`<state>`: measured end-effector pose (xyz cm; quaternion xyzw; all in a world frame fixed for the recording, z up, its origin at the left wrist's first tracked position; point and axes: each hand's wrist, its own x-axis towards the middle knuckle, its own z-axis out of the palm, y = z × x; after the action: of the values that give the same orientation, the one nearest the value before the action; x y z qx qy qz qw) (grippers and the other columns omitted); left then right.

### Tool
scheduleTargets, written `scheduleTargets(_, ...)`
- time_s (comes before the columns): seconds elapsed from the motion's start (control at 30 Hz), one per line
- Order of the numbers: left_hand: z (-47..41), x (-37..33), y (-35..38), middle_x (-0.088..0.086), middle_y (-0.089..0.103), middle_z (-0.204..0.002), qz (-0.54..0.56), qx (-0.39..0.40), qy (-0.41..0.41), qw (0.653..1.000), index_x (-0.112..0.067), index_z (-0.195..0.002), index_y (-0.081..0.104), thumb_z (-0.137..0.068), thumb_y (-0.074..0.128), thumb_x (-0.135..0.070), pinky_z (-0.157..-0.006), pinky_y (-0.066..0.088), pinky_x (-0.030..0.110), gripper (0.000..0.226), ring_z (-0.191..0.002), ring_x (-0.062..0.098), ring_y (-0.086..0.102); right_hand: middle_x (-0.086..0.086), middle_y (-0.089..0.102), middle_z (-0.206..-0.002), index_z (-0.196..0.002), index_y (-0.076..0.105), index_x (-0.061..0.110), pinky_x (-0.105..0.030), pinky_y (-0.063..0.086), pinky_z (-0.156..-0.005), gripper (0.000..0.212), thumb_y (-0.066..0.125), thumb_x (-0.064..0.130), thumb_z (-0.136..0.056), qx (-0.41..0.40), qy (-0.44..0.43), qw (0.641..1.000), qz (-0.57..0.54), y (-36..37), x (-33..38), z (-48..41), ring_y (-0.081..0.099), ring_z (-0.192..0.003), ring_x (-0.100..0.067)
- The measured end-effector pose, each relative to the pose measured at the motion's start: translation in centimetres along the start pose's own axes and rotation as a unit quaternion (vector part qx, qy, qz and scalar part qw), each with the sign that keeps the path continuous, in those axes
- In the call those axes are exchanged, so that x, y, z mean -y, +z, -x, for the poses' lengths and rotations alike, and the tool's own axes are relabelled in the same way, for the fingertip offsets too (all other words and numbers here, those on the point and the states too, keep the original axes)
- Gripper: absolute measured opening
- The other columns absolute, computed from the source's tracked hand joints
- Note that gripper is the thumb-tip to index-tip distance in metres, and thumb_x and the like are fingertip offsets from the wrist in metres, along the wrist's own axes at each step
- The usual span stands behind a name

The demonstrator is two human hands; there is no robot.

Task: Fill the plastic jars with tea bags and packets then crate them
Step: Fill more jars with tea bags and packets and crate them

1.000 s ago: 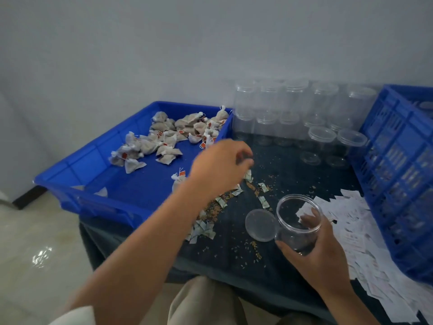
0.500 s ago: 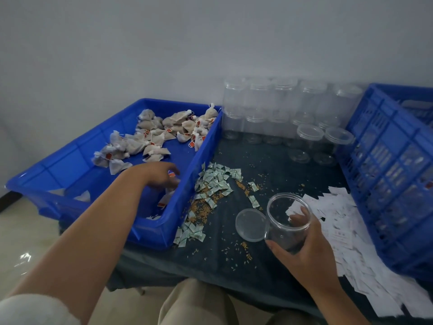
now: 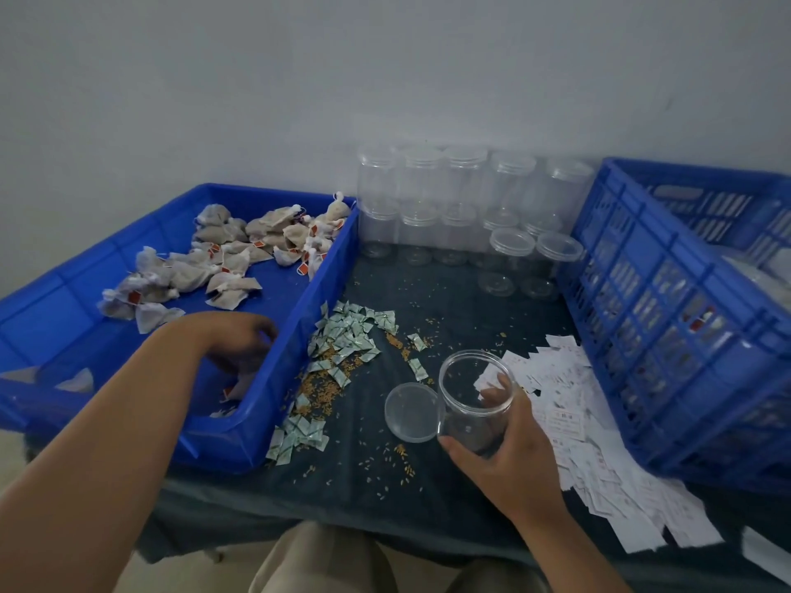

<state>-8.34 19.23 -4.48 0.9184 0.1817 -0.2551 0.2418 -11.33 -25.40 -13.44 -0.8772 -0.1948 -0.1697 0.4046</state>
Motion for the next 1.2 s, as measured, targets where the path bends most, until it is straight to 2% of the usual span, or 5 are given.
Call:
scheduleTargets(0.17, 0.8, 0.1, 0.3, 0.010, 0.067, -0.126, 0.002, 0.088, 0.001, 0.996, -0.030, -0.140, 0.049, -0.098, 0.065, -0.002, -0.074, 0.056, 0.030, 0.053, -0.091, 0.024, 0.068, 0.001, 0.069, -0.134, -0.152, 0.036, 0.025, -0.039, 0.063, -0.092, 0.110, 0.086, 0.072, -0.066, -0.001, -0.001, 1.000, -0.003, 0.0, -0.2, -0.1, 0.070, -0.118, -0.018)
scheduleTargets(0.33, 1.3, -1.2, 0.7, 0.007, 0.074, -0.077, -0.109, 0.100, -0.006, 0.989, -0.024, -0.122, 0.064, -0.100, 0.051, -0.002, -0.055, 0.040, 0.026, 0.034, -0.054, 0.013, 0.052, 0.004, 0.068, -0.135, -0.153, 0.036, 0.026, -0.027, 0.057, -0.092, 0.110, 0.078, 0.079, -0.066, -0.001, 0.008, 1.000, -0.023, 0.2, -0.2, -0.2, 0.068, -0.118, -0.013)
scheduleTargets(0.67, 1.9, -1.4, -0.2, 0.008, 0.072, -0.084, 0.061, -0.079, 0.027, 0.995, -0.009, -0.098, 0.074, -0.103, 0.059, -0.028, -0.064, 0.044, 0.033, 0.025, -0.060, 0.013, 0.061, 0.009, 0.068, -0.133, -0.153, 0.035, 0.031, 0.001, 0.040, -0.089, 0.111, 0.076, 0.083, -0.065, 0.001, 0.024, 0.999, -0.036, 0.2, -0.3, -0.3, 0.065, -0.115, -0.004)
scheduleTargets(0.93, 2.0, -2.1, -0.7, 0.011, 0.076, -0.095, 0.234, -0.254, 0.116, 0.931, -0.021, -0.096, 0.072, -0.094, 0.076, -0.028, -0.069, 0.054, 0.033, 0.009, -0.071, 0.014, 0.071, 0.004, 0.067, -0.135, -0.154, 0.039, 0.023, -0.029, 0.056, -0.094, 0.113, 0.081, 0.079, -0.066, -0.005, 0.028, 0.999, -0.028, 0.2, -0.4, -0.3, 0.068, -0.120, -0.016)
scheduleTargets(1.2, 8.6, -9.0, -2.0, -0.008, 0.072, -0.086, 0.210, -0.300, 0.262, 0.893, -0.043, -0.092, 0.074, -0.092, 0.073, -0.042, -0.068, 0.049, 0.027, 0.001, -0.074, 0.005, 0.063, 0.010, 0.066, -0.127, -0.152, 0.041, 0.019, -0.026, 0.056, -0.087, 0.111, 0.081, 0.075, -0.066, -0.008, 0.023, 0.999, -0.028, 0.1, -0.4, -0.3, 0.068, -0.112, -0.013)
